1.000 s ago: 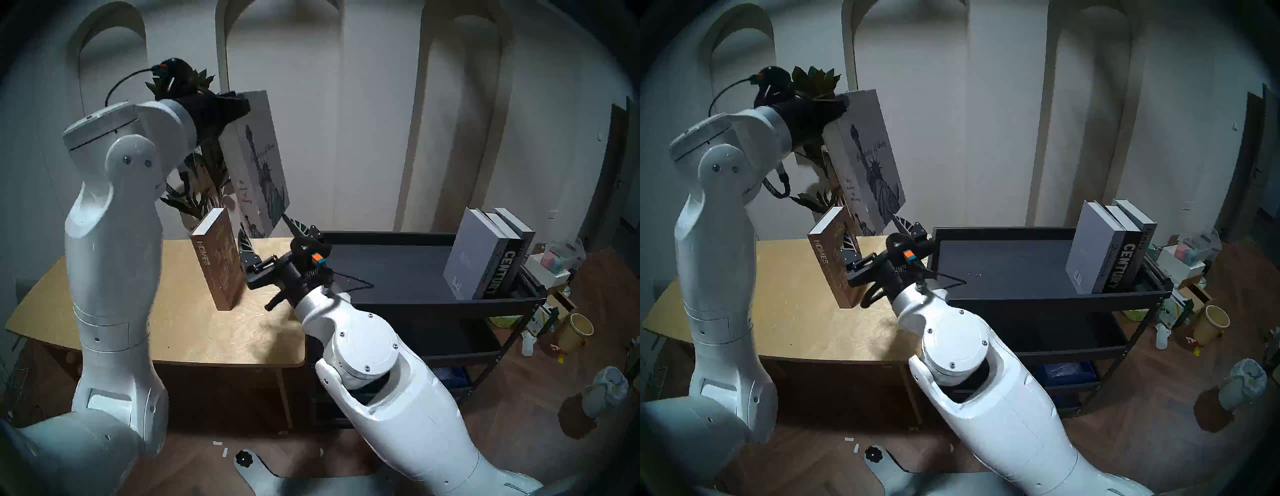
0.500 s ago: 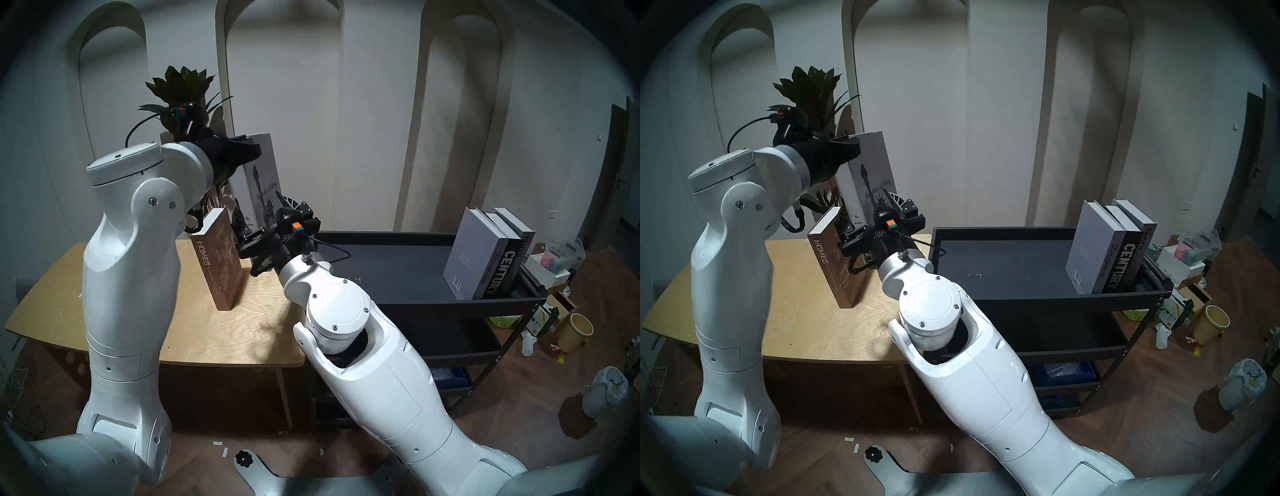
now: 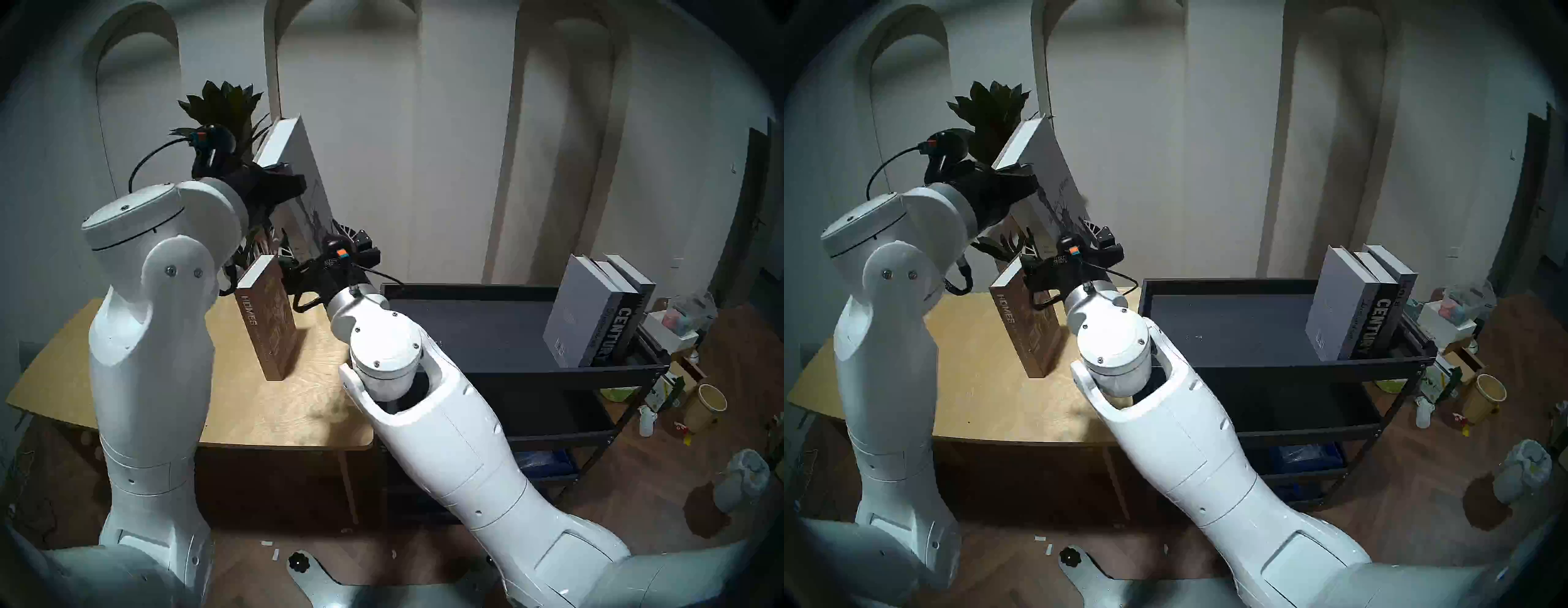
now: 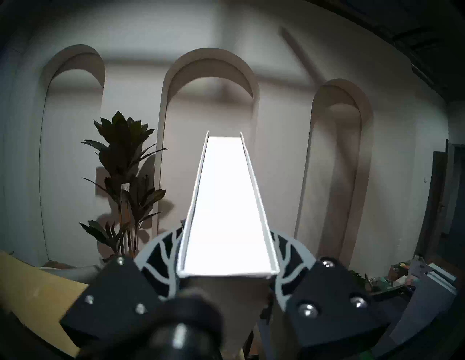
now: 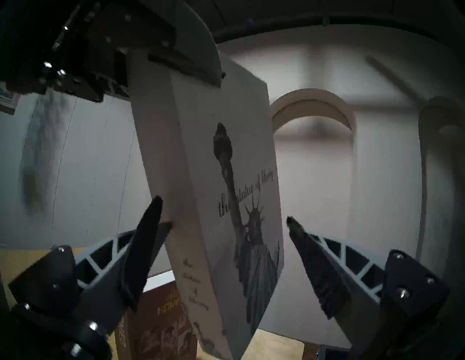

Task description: Move the books from the display table onto the shelf, standing them upright with spines facing out and tallest at one end

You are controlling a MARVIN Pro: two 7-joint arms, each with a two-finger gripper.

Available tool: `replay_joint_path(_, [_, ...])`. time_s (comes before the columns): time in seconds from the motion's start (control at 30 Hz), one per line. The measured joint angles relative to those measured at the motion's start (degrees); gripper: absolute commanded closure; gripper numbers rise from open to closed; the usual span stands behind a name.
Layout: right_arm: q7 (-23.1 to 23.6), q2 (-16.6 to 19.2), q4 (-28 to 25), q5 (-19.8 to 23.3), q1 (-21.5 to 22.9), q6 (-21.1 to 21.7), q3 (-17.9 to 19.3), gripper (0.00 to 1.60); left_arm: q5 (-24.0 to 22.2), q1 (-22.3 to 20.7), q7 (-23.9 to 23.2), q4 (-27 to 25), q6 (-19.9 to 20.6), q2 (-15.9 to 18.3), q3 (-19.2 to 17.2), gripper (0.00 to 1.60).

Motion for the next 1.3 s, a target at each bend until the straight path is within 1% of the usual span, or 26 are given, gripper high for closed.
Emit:
replay_joint_path(0.2, [-1.46, -1.97, 4.57, -1.31, 1.93, 0.05, -1.77, 0.00, 0.30, 1.51, 2.09, -4.17, 0.03, -0.95, 1.48, 1.60])
replay_joint_path(0.37, [-2.89, -3.35, 7.86, -2.45, 3.41, -0.27, -2.77, 0.00, 0.81, 2.49, 4.20, -5.01, 0.03, -1.69, 2.67, 1.60])
replay_joint_path(0.4, [-3.18, -3.60, 8.49, -2.68, 3.72, -0.35, -2.92, 0.68, 0.93, 2.63, 4.61, -5.10, 0.03, -1.84, 2.92, 1.60])
replay_joint_path(0.43, [-3.48, -3.82, 9.11, -2.91, 4.03, -0.46, -3.05, 1.46, 1.03, 2.72, 5.04, -5.18, 0.03, -2.00, 3.19, 1.60])
replay_joint_path(0.47, [-3.82, -4.04, 9.77, -3.16, 4.40, -0.60, -3.17, 1.60, 1.13, 2.76, 5.52, -5.24, 0.03, -2.19, 3.48, 1.60])
replay_joint_path(0.57, [-4.68, -4.50, 11.35, -3.78, 5.30, -1.08, -3.37, 1.60, 1.33, 2.72, 6.92, -5.38, 0.01, -2.68, 4.26, 1.60])
replay_joint_path(0.6, [-4.98, -4.66, 11.89, -4.01, 5.66, -1.32, -3.43, 1.60, 1.35, 2.68, 7.50, -5.41, 0.01, -2.89, 4.58, 0.46])
replay_joint_path(0.63, [-5.13, -4.73, 12.14, -4.11, 5.83, -1.45, -3.46, 1.60, 1.35, 2.67, 7.78, -5.44, 0.00, -3.00, 4.74, 0.46])
replay_joint_path(0.67, [-5.27, -4.79, 12.39, -4.21, 6.00, -1.58, -3.48, 1.60, 1.35, 2.65, 8.06, -5.46, -0.01, -3.10, 4.90, 0.00])
replay_joint_path(0.83, [-6.29, -5.20, 14.95, -5.17, 7.48, -3.13, -3.85, 1.60, 0.71, 2.82, 9.72, -5.97, -0.02, -4.17, 6.78, 0.00])
replay_joint_path(1.0, [-7.33, -5.27, 16.57, -5.99, 8.48, -4.70, -3.87, 1.60, -0.14, 3.15, 10.28, -6.14, -0.02, -4.80, 6.74, 0.00])
replay_joint_path(1.2, [-9.08, -5.39, 17.35, -7.55, 10.32, -6.78, -3.86, 1.60, -2.26, 3.72, 8.76, -6.21, -0.03, -4.68, 4.61, 0.00])
replay_joint_path(1.27, [-9.55, -5.44, 17.40, -8.05, 10.92, -7.13, -3.82, 1.60, -2.94, 3.93, 7.68, -6.21, -0.03, -4.07, 3.68, 0.00])
replay_joint_path(1.3, [-9.98, -5.45, 17.48, -8.58, 11.49, -7.34, -3.76, 1.60, -3.56, 4.06, 6.32, -6.21, -0.03, -3.18, 2.51, 0.00])
